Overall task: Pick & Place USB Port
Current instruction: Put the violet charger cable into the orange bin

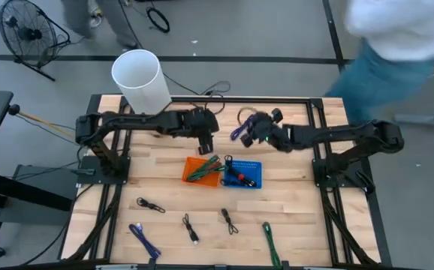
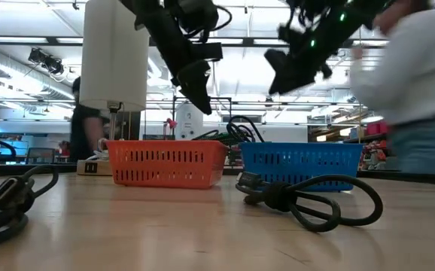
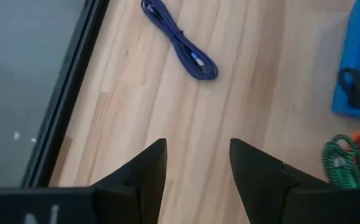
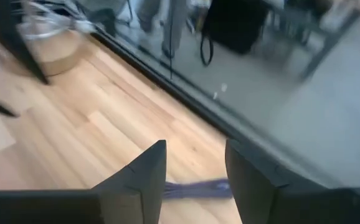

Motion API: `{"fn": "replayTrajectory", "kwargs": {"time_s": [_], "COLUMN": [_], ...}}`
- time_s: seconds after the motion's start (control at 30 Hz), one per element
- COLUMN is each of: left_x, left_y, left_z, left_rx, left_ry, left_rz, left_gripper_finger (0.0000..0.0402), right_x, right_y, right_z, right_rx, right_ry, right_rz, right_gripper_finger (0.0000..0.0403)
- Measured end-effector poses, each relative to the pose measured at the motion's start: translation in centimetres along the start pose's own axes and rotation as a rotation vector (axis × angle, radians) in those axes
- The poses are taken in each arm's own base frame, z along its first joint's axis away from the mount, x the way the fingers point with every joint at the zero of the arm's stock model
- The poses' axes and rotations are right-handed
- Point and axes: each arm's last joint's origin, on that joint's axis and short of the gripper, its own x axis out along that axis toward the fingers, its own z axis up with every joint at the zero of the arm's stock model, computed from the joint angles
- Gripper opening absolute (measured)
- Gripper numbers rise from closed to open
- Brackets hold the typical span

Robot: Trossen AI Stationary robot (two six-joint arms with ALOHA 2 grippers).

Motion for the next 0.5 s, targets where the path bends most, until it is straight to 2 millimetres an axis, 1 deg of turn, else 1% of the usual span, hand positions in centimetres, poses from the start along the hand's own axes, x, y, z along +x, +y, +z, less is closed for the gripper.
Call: {"fn": "replayTrajectory", "kwargs": {"time_s": [0.1, 0.17, 0.27, 0.37, 0.5], "left_x": [0.3, 0.5, 0.7, 0.9, 1.0], "left_y": [1.2, 1.9, 2.8, 3.3, 3.9], "left_z": [-0.2, -0.3, -0.6, -0.7, -0.8], "left_rx": [0.0, 0.0, -0.009, 0.003, 0.009], "left_ry": [0.007, 0.01, 0.012, 0.004, -0.001], "left_rz": [-0.025, -0.034, -0.07, -0.112, -0.144], "left_gripper_finger": [0.0181, 0.0181, 0.0181, 0.0181, 0.0181], "right_x": [1.8, 2.7, 3.8, 4.6, 5.4], "right_y": [-1.8, -2.9, -4.4, -5.3, -5.9], "right_z": [-0.5, -0.9, -1.4, -2.0, -2.8], "right_rx": [0.099, 0.146, 0.262, 0.367, 0.458], "right_ry": [0.068, 0.106, 0.165, 0.182, 0.172], "right_rz": [0.021, 0.026, 0.056, 0.084, 0.094], "right_gripper_finger": [0.0166, 0.0166, 0.0166, 0.0166, 0.0166]}}
